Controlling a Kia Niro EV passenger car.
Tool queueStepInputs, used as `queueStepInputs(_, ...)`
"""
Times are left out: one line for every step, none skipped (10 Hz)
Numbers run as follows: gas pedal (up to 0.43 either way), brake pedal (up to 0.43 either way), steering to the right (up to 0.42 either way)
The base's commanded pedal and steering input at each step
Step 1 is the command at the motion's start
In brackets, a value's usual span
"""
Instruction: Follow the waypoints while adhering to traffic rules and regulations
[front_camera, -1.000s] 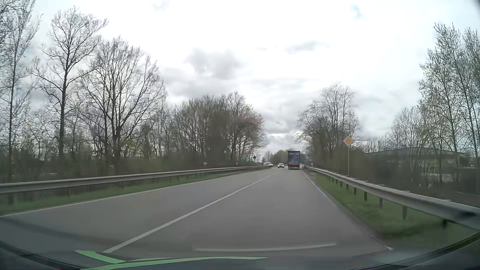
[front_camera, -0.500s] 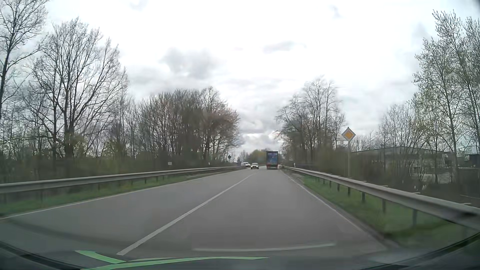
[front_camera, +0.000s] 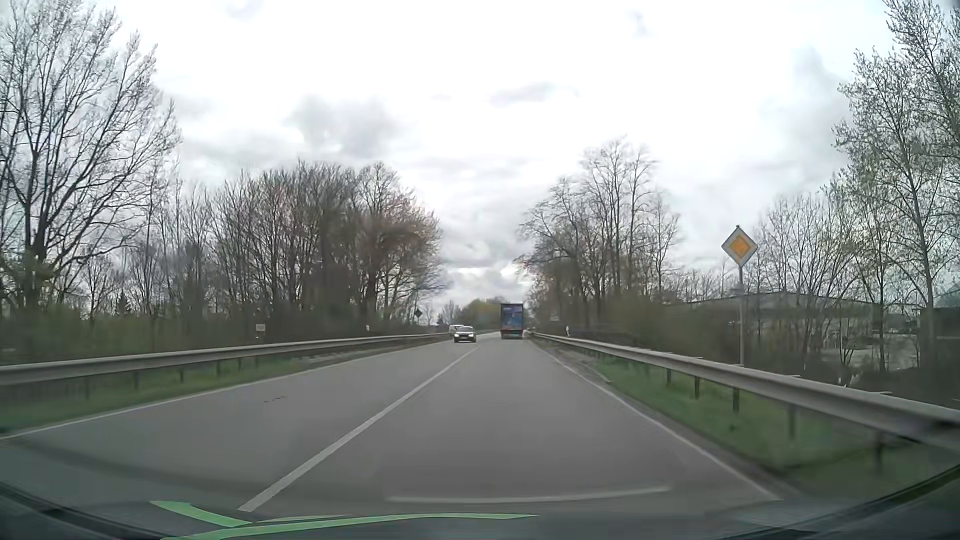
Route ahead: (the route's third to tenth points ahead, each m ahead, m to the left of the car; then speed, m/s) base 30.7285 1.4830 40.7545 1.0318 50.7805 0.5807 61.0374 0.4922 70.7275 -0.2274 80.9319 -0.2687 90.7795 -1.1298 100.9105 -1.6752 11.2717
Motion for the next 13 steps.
queueStepInputs(0.390, 0.000, 0.023)
queueStepInputs(0.390, 0.000, 0.018)
queueStepInputs(0.390, 0.000, 0.015)
queueStepInputs(0.390, 0.000, 0.013)
queueStepInputs(0.390, 0.000, 0.010)
queueStepInputs(0.390, 0.000, 0.009)
queueStepInputs(0.398, 0.000, 0.009)
queueStepInputs(0.398, 0.000, 0.009)
queueStepInputs(0.398, 0.000, 0.009)
queueStepInputs(0.398, 0.000, 0.008)
queueStepInputs(0.398, 0.000, 0.008)
queueStepInputs(0.398, 0.000, 0.007)
queueStepInputs(0.398, 0.000, 0.007)
